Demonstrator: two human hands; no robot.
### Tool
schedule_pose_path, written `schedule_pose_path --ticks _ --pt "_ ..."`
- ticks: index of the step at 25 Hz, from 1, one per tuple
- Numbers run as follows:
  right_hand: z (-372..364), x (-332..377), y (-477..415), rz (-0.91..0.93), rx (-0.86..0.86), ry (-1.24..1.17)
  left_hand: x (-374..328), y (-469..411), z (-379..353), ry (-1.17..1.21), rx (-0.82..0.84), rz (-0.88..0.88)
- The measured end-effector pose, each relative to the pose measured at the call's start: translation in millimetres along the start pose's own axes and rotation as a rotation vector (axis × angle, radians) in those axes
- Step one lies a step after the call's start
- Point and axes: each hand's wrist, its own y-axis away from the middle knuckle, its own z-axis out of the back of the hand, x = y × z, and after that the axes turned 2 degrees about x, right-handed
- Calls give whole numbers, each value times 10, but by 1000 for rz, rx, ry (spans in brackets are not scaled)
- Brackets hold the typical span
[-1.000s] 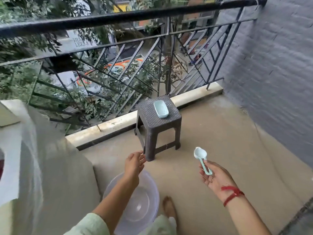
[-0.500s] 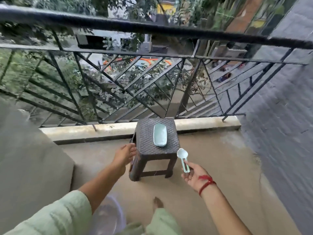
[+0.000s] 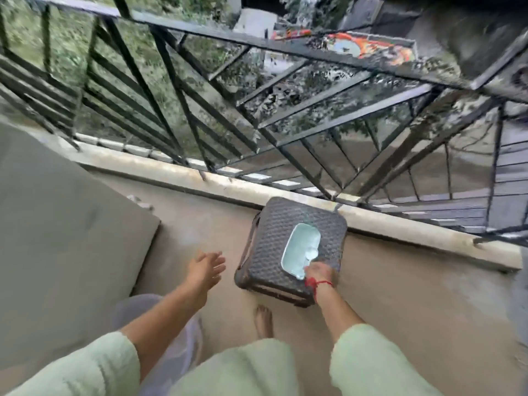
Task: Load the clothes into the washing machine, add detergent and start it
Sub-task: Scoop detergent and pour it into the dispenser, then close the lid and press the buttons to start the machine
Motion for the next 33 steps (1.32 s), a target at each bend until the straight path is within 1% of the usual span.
schedule_pose_path --ticks 1,2,4,5,8,10,13,14,17,18,21,24,26,28,30,33 --pt "-35 43 -132 -25 -12 91 -48 -85 -90 47 -19 14" --pt "-86 111 -218 -9 -44 121 -108 -184 -190 70 -21 14" --pt "-197 179 -450 63 -182 260 -244 -351 -355 70 9 -7" --pt "-228 178 -542 63 -237 314 -297 -410 -414 71 22 -20" --pt "-261 167 -653 68 -231 404 -278 -490 -459 64 17 -12" --pt "-282 171 -650 76 -248 414 -140 -486 -418 56 -22 23" --pt "-275 146 -493 121 -288 281 57 -436 -338 69 -103 53" --pt "-261 103 -427 142 -260 247 104 -390 -317 76 -111 62" --pt "-257 -13 -134 190 -92 271 216 -198 -289 161 -86 94" --pt "-270 -61 13 246 -68 247 233 -112 -259 195 -66 92" --pt "-330 -10 590 445 -68 128 125 163 -79 248 -8 7" --pt "-516 -75 1137 566 -23 69 138 507 334 327 27 -131" --pt "-866 -163 1451 581 40 76 301 735 793 381 -4 -228" --pt "-1372 -324 1821 609 124 118 576 982 1333 427 -48 -265" --pt "-1977 -621 2322 618 250 164 1041 1251 1964 476 -101 -265" --pt "-2733 -1117 2979 617 509 183 1634 1632 2801 544 -195 -285"
